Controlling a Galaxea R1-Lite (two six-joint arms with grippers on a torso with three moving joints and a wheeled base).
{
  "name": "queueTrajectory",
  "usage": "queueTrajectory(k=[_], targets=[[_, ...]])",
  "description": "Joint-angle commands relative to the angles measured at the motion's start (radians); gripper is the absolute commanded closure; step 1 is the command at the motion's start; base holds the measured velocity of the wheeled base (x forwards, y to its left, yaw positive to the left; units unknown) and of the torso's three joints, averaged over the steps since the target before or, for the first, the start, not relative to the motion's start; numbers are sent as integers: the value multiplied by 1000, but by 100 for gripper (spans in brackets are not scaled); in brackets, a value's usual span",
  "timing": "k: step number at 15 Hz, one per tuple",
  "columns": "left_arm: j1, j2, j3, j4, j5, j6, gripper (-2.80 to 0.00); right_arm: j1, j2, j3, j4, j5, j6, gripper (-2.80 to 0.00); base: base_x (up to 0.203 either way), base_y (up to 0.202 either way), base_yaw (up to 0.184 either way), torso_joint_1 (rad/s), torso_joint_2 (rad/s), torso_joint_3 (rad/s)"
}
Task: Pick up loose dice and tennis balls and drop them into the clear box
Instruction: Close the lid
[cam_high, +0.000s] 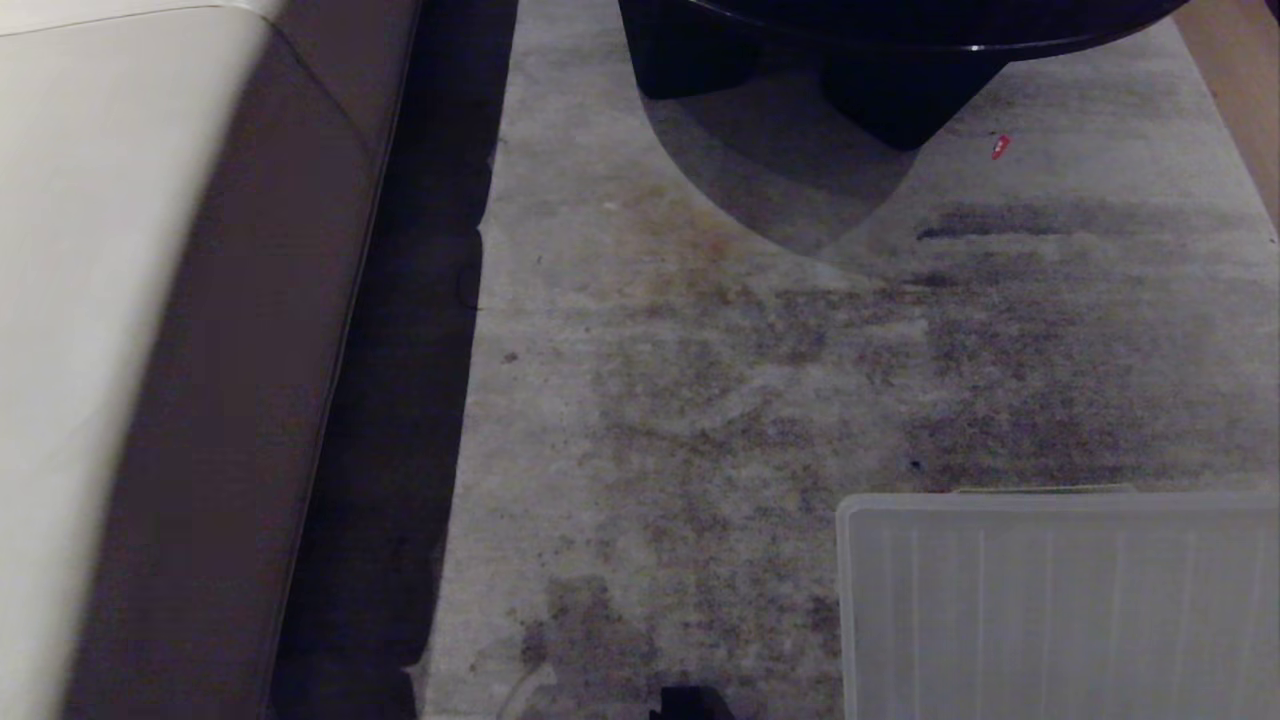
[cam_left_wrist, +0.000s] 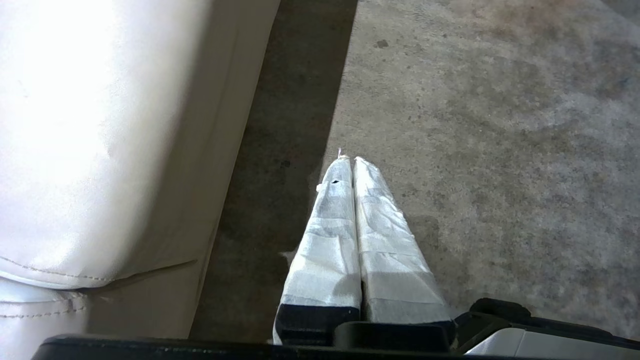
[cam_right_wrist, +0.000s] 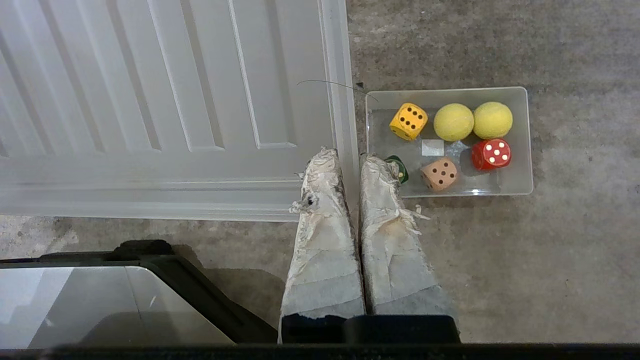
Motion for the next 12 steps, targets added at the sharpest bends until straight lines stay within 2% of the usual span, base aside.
queueTrajectory(k=[1, 12], targets=[[0, 0, 0, 0, 1, -1, 0, 0, 1, 0, 0, 1, 0, 0, 0, 0, 0, 0, 0, 0], [0, 0, 0, 0, 1, -1, 0, 0, 1, 0, 0, 1, 2, 0, 0, 0, 0, 0, 0, 0]])
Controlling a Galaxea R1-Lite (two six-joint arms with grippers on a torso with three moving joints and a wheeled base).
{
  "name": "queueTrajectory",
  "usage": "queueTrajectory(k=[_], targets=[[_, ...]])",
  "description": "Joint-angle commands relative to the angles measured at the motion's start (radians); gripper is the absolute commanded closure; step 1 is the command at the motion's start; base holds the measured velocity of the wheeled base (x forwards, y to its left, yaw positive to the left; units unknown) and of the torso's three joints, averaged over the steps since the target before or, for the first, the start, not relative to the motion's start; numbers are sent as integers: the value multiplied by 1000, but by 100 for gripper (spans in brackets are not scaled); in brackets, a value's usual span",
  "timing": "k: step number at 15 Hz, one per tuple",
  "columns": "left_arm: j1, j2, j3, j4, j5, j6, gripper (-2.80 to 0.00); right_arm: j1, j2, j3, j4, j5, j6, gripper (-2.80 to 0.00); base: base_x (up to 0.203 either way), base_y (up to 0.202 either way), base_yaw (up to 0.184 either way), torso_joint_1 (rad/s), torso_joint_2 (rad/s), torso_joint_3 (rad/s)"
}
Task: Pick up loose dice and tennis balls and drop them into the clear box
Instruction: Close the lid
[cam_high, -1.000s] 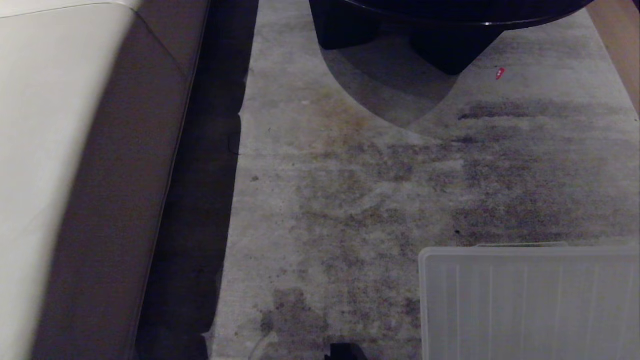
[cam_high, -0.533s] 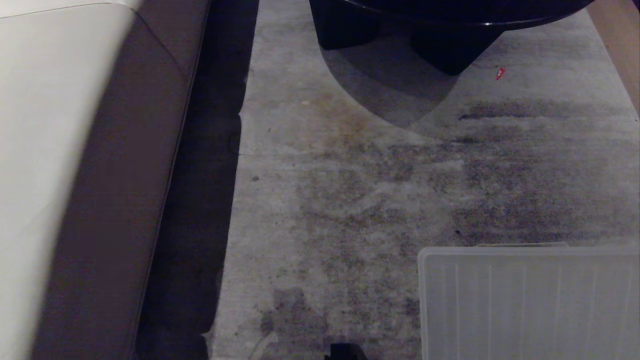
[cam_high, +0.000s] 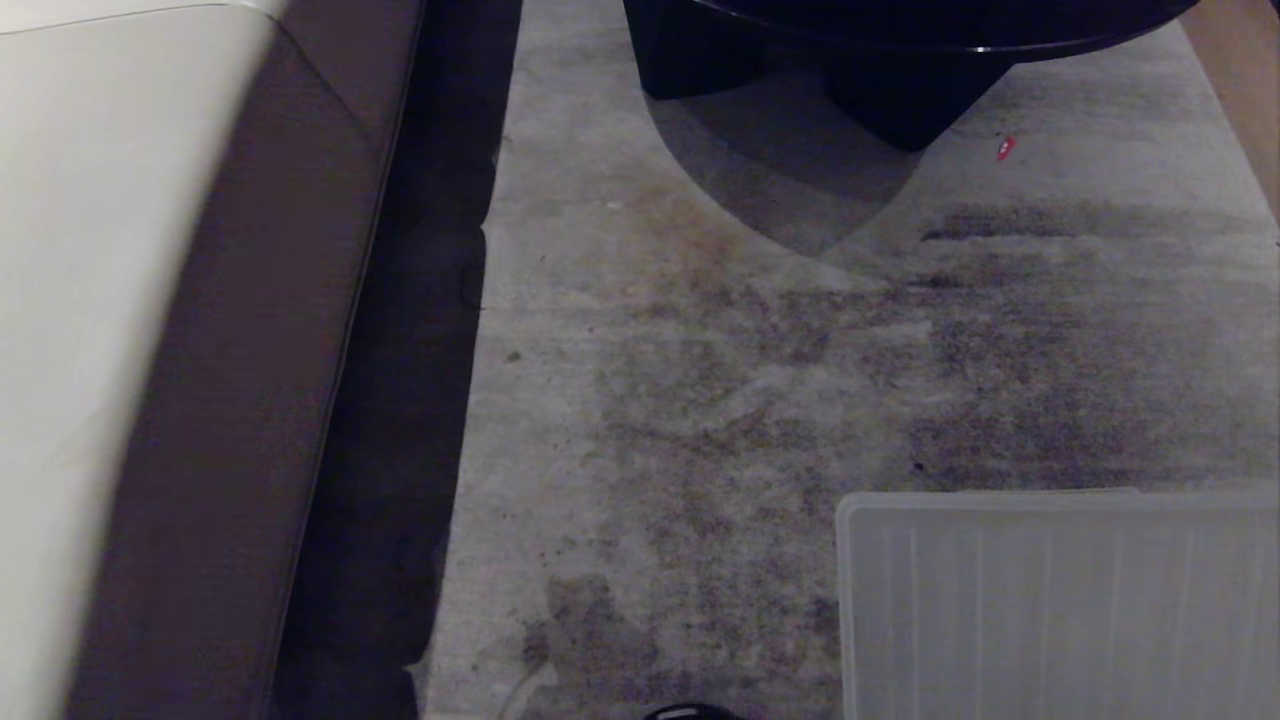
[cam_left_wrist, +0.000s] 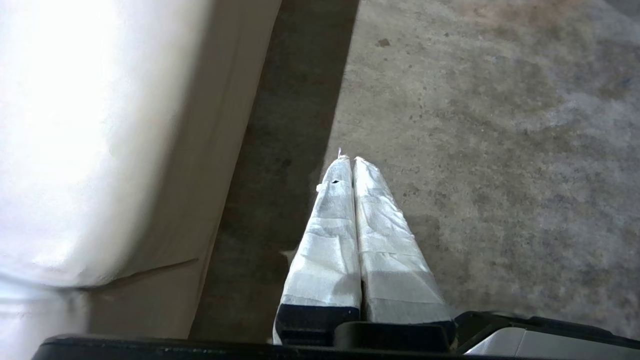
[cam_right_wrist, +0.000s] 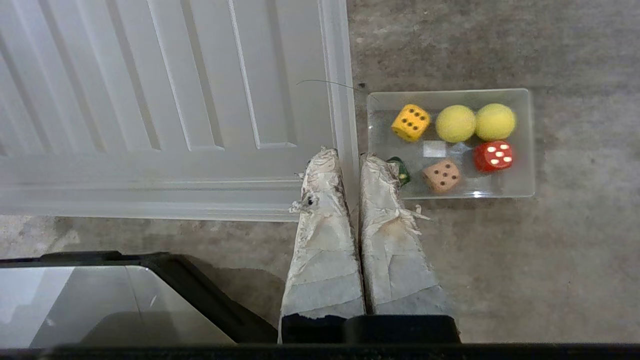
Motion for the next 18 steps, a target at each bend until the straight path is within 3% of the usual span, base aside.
queueTrajectory(k=[1, 6, 18], targets=[[0, 0, 0, 0, 2, -1, 0, 0, 1, 0, 1, 0, 0, 0, 2, 75, -1, 1, 2, 5], [0, 0, 0, 0, 1, -1, 0, 0, 1, 0, 1, 0, 0, 0, 0, 152, -5, 2, 2, 3], [0, 0, 0, -1, 1, -1, 0, 0, 1, 0, 1, 0, 0, 0, 0, 0, 0, 0, 0, 0]])
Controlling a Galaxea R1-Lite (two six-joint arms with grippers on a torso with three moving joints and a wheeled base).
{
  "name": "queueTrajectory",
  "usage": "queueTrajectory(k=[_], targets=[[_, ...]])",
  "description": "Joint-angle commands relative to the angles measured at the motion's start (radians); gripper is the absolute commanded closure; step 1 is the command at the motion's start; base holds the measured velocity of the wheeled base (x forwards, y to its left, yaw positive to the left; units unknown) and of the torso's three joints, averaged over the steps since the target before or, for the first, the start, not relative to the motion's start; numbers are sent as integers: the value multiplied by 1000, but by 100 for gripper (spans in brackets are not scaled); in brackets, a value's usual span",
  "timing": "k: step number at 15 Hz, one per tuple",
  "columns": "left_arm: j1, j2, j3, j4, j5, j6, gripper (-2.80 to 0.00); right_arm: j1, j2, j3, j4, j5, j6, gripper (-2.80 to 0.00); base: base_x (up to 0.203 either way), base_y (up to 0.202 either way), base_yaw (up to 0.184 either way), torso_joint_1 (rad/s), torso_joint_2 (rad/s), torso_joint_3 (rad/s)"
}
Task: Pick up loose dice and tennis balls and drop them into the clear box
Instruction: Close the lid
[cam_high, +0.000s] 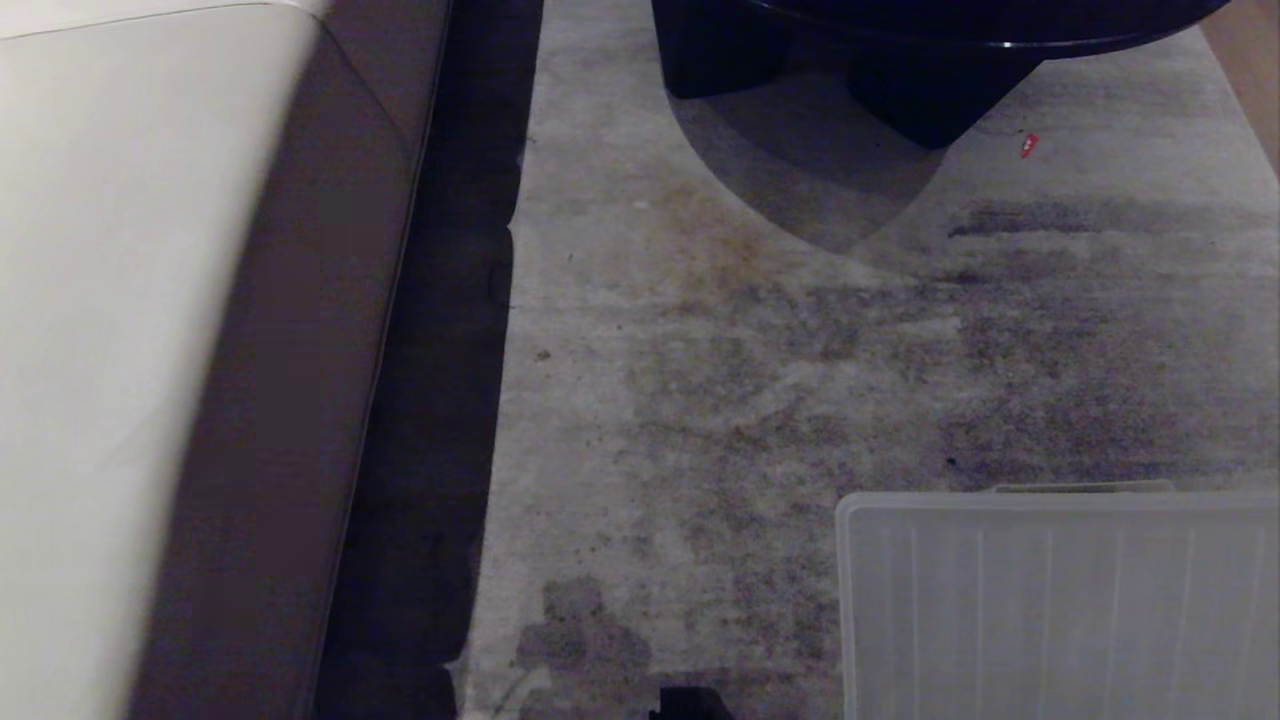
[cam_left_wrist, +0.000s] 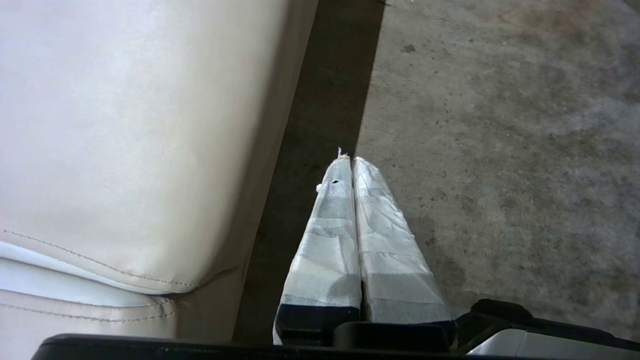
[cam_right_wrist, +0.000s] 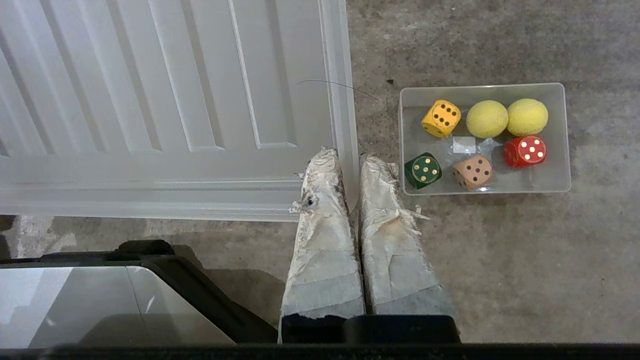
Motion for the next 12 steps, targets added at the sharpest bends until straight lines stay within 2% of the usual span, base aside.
queueTrajectory(k=[1, 12], targets=[[0, 0, 0, 0, 1, -1, 0, 0, 1, 0, 0, 0, 0, 0, 0, 0, 0, 0, 0, 0], [0, 0, 0, 0, 1, -1, 0, 0, 1, 2, 0, -9, -1, 0, 0, 0, 0, 0, 0, 0]])
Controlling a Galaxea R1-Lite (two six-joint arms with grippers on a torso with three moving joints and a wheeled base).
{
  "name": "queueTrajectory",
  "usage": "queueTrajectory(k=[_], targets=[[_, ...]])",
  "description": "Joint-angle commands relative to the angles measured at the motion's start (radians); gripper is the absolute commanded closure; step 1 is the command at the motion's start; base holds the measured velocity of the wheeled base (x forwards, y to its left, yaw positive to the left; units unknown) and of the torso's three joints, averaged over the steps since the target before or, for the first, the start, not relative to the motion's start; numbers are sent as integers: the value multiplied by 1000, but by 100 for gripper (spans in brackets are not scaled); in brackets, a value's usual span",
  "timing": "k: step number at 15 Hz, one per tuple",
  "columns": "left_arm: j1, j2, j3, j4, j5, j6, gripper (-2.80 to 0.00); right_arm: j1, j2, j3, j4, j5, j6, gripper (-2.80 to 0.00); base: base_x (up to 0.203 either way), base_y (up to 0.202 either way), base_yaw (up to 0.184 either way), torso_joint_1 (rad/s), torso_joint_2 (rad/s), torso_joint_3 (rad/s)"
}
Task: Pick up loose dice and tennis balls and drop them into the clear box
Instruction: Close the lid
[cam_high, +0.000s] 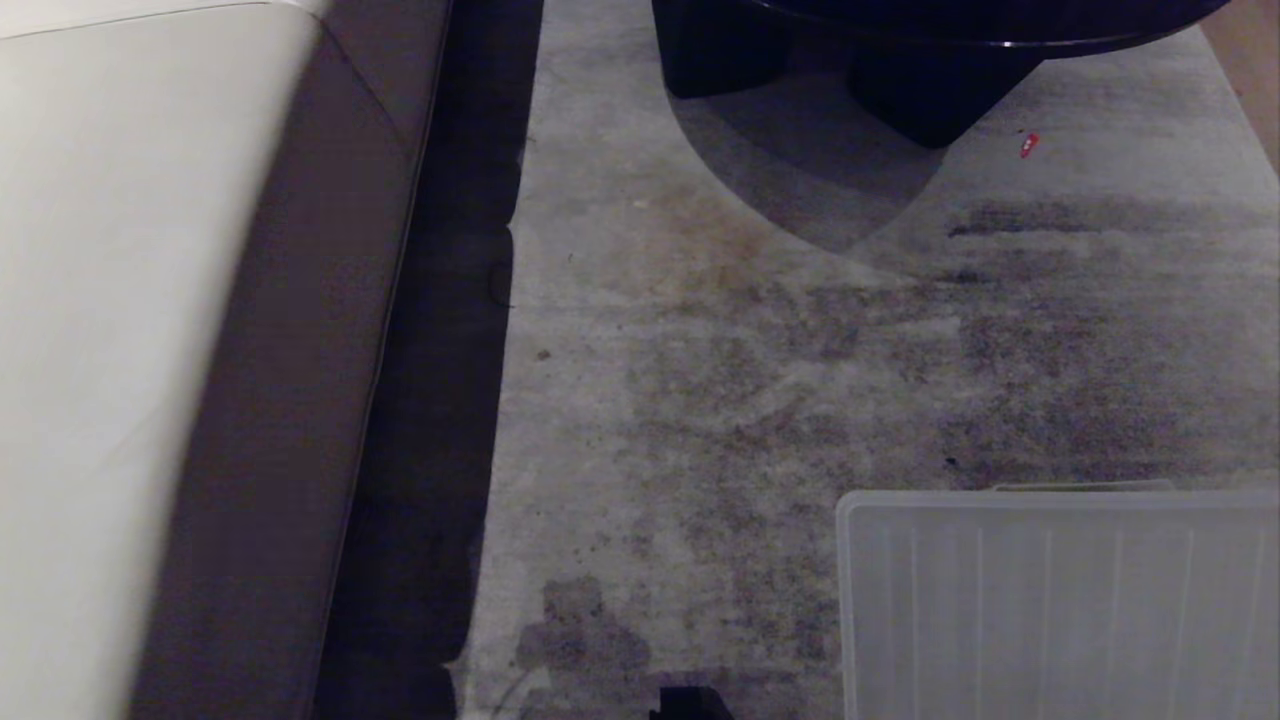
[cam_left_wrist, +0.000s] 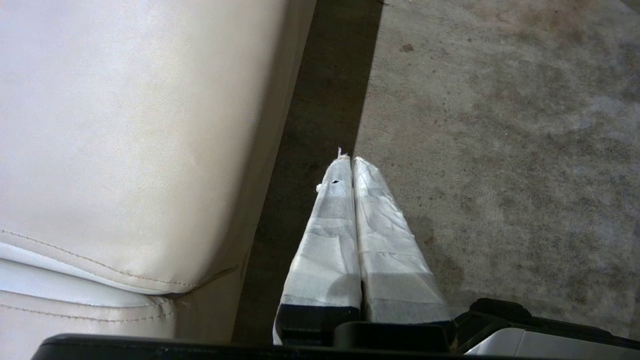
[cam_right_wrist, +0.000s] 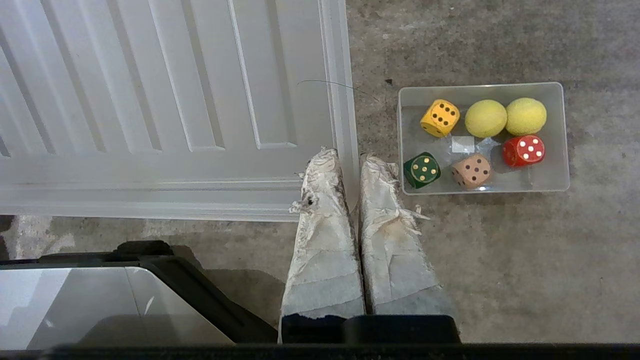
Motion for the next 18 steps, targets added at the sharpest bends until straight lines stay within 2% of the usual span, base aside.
queueTrajectory(k=[1, 12, 18], targets=[[0, 0, 0, -1, 1, -1, 0, 0, 1, 0, -1, -1, 0, 0, 0, 0, 0, 0, 0, 0], [0, 0, 0, -2, 1, -1, 0, 0, 1, 0, -1, -1, 16, 0, 0, 0, 0, 0, 0, 0], [0, 0, 0, -1, 1, -1, 0, 0, 1, 0, -1, -1, 15, 0, 3, 7, -170, 1, 1, 2]])
